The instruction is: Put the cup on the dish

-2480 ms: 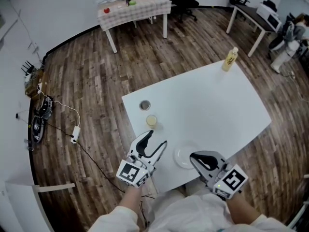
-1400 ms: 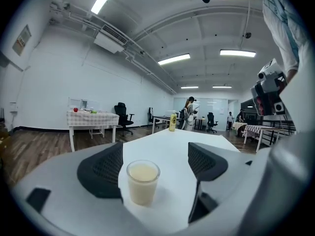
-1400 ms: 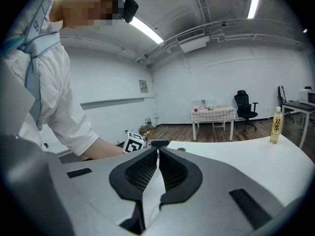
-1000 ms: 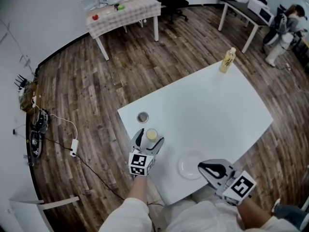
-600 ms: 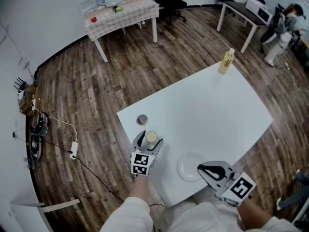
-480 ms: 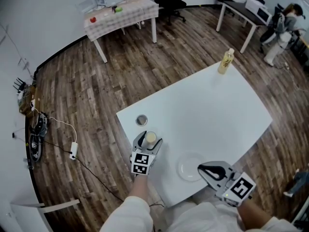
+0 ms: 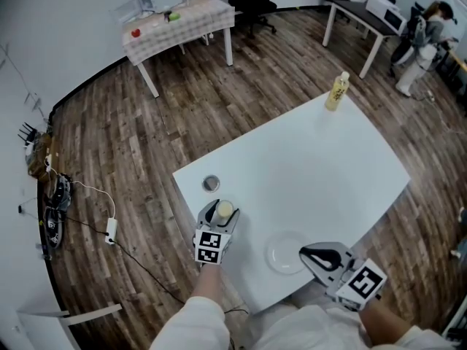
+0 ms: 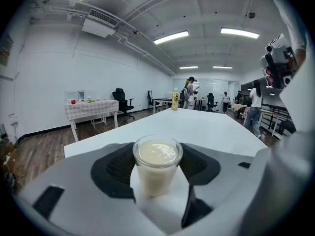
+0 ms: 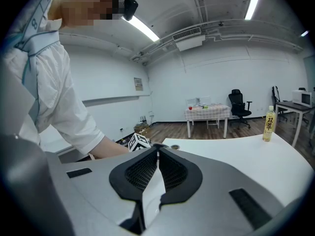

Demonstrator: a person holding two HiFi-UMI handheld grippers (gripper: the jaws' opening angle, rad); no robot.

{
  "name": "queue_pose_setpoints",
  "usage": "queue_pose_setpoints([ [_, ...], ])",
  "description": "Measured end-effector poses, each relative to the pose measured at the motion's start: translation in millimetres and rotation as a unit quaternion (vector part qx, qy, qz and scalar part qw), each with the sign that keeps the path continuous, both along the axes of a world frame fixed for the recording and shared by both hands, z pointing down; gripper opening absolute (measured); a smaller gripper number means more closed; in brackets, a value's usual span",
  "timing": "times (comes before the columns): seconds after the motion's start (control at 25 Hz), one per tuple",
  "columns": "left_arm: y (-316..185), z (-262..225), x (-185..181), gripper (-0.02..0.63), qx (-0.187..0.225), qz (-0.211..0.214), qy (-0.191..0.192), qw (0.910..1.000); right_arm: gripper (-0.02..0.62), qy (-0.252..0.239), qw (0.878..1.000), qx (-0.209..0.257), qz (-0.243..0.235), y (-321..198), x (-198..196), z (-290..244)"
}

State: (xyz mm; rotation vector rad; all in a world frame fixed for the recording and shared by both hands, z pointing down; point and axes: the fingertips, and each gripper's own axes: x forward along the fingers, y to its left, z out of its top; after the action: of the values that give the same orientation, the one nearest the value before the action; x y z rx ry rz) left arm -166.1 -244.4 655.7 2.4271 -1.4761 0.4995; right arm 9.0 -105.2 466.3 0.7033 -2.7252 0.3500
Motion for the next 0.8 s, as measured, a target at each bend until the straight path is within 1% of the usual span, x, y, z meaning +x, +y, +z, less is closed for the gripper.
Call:
queue_pose_setpoints([
  [0.2,-1,-2,1,0.268,-0.009,0.007,-0.006,0.9999,0.034,-0.004,1.000,0.001,0.006,-3,4,-5],
  [0.4,5,-1,10,0.268,-0.012,0.029,-0.017,0.9994,0.034,-0.001,1.000,-0.002,0.011,0,9,-1],
  [0.68,9,-30,33,0.268,0.020,0.052,-0.001,0.9985,0.034,-0.006,1.000,0.001,0.020,-2,16,-4],
  [0.8,13,-38,45,0.268,0.027,0.064,0.004,0.9976,0.034,-0.009,1.000,0.002,0.024,-1,20,-5],
])
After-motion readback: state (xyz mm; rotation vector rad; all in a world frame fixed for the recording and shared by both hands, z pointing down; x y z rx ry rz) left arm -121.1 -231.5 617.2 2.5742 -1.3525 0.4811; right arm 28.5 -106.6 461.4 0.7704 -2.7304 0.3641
